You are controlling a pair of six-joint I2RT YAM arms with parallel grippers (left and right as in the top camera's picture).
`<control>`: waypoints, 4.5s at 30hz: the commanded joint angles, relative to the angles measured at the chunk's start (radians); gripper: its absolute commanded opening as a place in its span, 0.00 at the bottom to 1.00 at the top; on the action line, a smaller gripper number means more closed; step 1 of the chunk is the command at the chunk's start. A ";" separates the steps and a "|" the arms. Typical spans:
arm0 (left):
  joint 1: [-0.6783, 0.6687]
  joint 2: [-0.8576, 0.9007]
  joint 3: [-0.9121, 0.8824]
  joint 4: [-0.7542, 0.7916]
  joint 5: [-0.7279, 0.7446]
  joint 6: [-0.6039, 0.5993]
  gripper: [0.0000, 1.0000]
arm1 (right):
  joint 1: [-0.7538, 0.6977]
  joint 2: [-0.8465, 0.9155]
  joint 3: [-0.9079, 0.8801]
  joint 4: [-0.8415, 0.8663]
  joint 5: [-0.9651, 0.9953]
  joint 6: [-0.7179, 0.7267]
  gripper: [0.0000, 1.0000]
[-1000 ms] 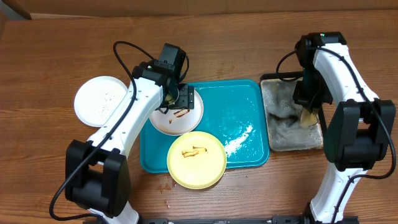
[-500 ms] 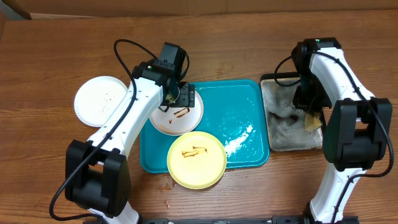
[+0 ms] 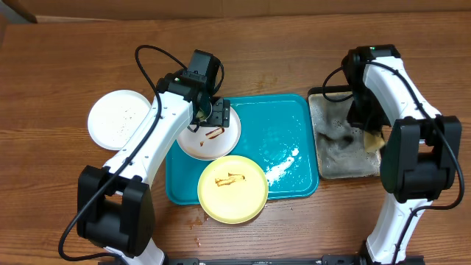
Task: Clean dirty plates on tray and stack at the side
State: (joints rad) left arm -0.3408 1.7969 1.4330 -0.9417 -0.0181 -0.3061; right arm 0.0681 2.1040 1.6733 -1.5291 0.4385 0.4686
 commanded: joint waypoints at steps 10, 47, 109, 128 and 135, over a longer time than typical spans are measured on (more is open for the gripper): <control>-0.008 -0.017 0.010 0.005 -0.015 0.023 0.84 | 0.089 0.021 -0.009 0.025 -0.106 -0.134 0.34; -0.008 -0.017 0.010 -0.003 -0.015 0.022 0.85 | 0.285 0.060 -0.011 0.171 -0.252 -0.216 0.68; -0.008 -0.017 0.010 -0.023 -0.014 0.022 0.84 | 0.084 0.060 -0.011 0.249 -0.477 -0.291 0.54; -0.008 -0.017 0.010 -0.029 -0.015 0.023 0.84 | 0.139 0.060 -0.011 0.276 -0.549 -0.339 0.51; -0.008 -0.017 0.010 -0.030 -0.015 0.023 0.84 | 0.140 0.060 -0.011 0.276 -0.575 -0.339 0.63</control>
State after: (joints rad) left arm -0.3408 1.7969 1.4330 -0.9714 -0.0200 -0.3031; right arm 0.2092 2.1612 1.6669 -1.2560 -0.1135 0.1295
